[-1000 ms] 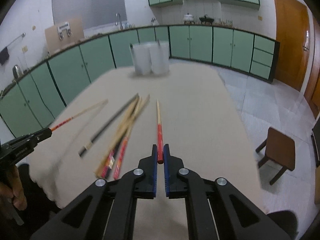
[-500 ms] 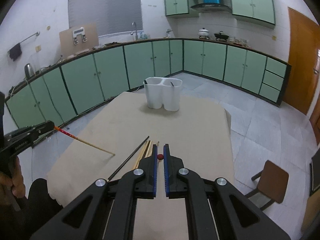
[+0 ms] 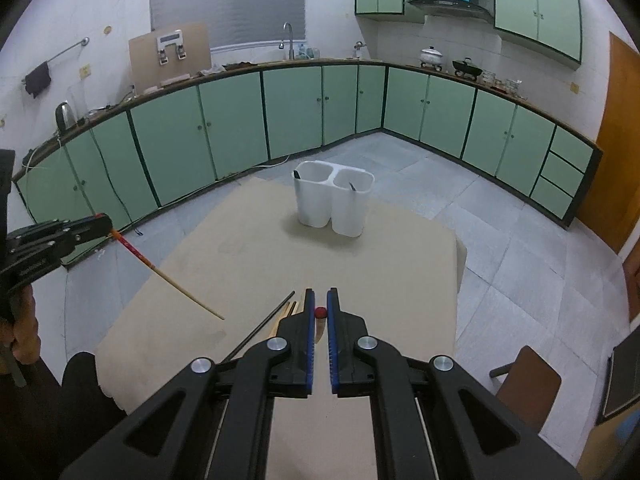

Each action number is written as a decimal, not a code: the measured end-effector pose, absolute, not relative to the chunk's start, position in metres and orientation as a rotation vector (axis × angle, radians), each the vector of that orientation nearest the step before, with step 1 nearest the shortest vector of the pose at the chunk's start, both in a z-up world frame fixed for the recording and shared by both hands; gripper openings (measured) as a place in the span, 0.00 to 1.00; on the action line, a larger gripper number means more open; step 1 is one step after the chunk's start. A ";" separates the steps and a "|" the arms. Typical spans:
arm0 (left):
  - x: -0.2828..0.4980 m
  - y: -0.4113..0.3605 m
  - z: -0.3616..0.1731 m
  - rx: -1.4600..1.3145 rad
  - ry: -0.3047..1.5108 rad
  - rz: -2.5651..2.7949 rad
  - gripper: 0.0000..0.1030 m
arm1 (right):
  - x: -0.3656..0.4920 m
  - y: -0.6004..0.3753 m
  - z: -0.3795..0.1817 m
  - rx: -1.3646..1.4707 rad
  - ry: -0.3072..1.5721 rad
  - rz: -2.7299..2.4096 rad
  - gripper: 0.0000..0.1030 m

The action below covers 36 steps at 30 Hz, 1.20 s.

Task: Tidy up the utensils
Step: 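Carry the red chopsticks in both tools up to the white holder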

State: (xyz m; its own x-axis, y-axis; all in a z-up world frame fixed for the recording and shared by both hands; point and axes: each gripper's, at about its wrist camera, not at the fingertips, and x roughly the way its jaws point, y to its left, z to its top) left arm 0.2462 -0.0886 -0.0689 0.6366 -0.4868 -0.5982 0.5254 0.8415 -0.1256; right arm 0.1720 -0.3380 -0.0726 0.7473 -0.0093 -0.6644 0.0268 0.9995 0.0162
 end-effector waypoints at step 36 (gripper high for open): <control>0.375 -0.179 0.060 0.089 0.469 -0.572 0.05 | 0.318 -0.400 0.071 0.042 0.663 -0.096 0.05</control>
